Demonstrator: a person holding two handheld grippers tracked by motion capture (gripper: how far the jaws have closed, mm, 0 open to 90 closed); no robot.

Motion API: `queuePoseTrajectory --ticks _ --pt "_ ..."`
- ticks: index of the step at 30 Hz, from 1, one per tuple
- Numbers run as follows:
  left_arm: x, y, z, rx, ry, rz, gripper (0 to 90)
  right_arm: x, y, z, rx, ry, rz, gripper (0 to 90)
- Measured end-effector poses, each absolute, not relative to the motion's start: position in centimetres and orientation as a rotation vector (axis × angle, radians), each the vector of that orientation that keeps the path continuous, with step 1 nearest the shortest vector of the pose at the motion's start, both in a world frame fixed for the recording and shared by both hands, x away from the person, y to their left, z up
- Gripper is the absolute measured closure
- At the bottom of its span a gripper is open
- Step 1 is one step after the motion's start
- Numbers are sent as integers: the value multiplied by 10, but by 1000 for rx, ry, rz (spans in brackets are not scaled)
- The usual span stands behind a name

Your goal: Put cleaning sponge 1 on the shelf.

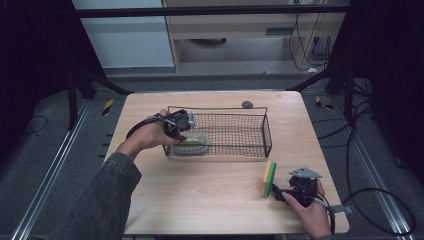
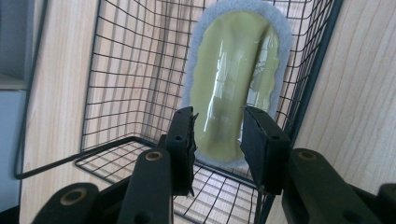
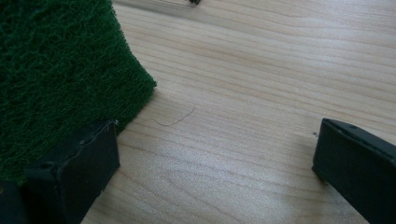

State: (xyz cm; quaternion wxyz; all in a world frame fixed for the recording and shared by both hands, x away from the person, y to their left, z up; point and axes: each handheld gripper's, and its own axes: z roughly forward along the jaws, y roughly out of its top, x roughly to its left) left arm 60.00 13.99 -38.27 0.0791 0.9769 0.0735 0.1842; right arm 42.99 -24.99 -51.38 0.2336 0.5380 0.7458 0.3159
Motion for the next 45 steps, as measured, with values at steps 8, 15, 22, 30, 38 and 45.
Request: queuePoseTrajectory --ticks 8,15,22,30,38,45 --pt "596 144 -369 2853 243 601 593 430 -249 -514 1481 2046 870 5" --pt "587 148 -358 2759 338 688 402 430 -249 -514 1481 2046 870 5" --pt "577 147 -354 2729 416 701 156 430 -249 -514 1486 2045 871 5" --pt "557 152 -351 2623 543 661 65 430 -249 -514 1485 2044 874 5" --pt "530 172 -361 2477 659 684 39 430 -249 -514 1482 2045 875 5" --pt "516 205 -376 2379 769 706 42 430 -249 -514 1487 2043 875 5"
